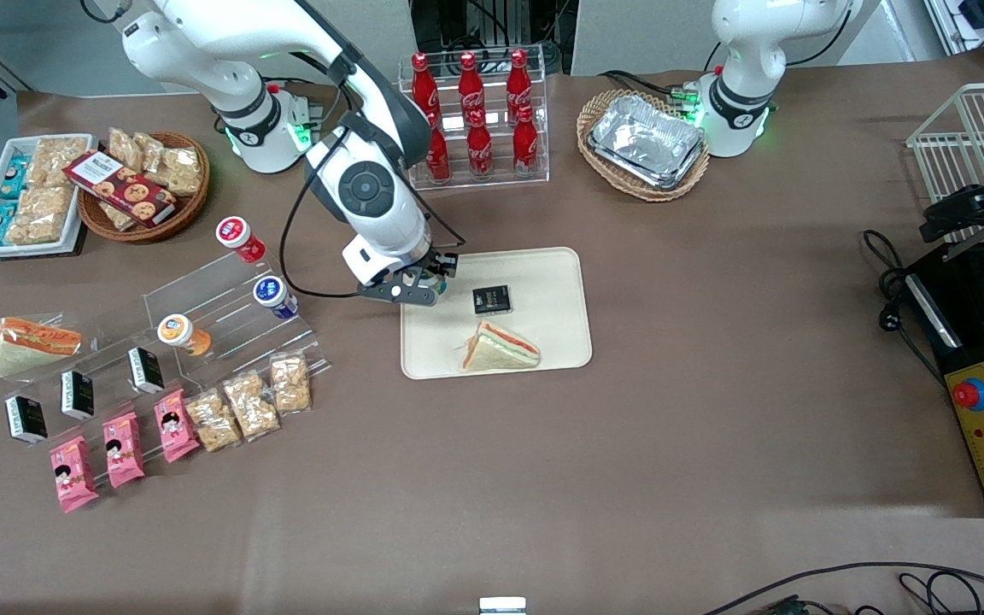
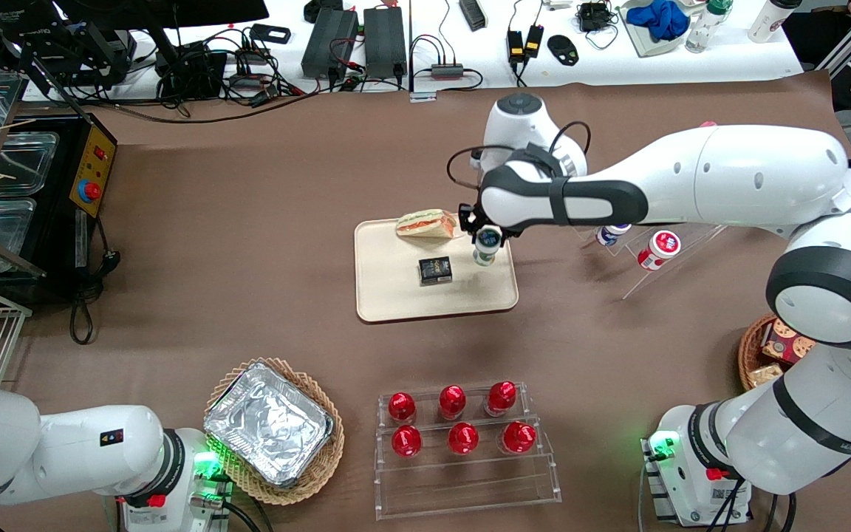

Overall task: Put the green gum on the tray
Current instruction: 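Carry the green gum bottle over the cream tray beside the tissue pack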

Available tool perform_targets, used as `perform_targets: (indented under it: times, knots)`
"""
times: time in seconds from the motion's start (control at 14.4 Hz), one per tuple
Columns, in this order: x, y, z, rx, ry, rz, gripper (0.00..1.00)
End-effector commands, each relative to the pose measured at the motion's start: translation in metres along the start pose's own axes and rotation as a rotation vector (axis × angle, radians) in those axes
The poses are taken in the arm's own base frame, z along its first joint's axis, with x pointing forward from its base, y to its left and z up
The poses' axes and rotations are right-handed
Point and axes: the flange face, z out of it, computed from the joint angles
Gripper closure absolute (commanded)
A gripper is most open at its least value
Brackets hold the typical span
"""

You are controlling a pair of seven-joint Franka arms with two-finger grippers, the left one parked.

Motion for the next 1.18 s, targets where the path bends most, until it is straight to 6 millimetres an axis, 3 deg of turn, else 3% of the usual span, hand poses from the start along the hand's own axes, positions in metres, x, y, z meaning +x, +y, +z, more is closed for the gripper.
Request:
perform_targets:
  times: [0.0,0.28,0.69,0.9,0.97,1.11]
  knots:
    - [-0.006,-0.001,0.026,-0.015,0.019,0.001,0.8]
    - [-0.001,-0.001,0.061,-0.024,0.059,0.004,0.8]
    - [0.0,-0.002,0.072,-0.029,0.073,0.019,0.8]
    - [0.001,-0.002,0.079,-0.034,0.067,0.021,0.72]
    - [0.001,-0.003,0.08,-0.031,0.068,0.021,0.67]
    - [0.003,-0.001,0.08,-0.03,0.067,0.032,0.27]
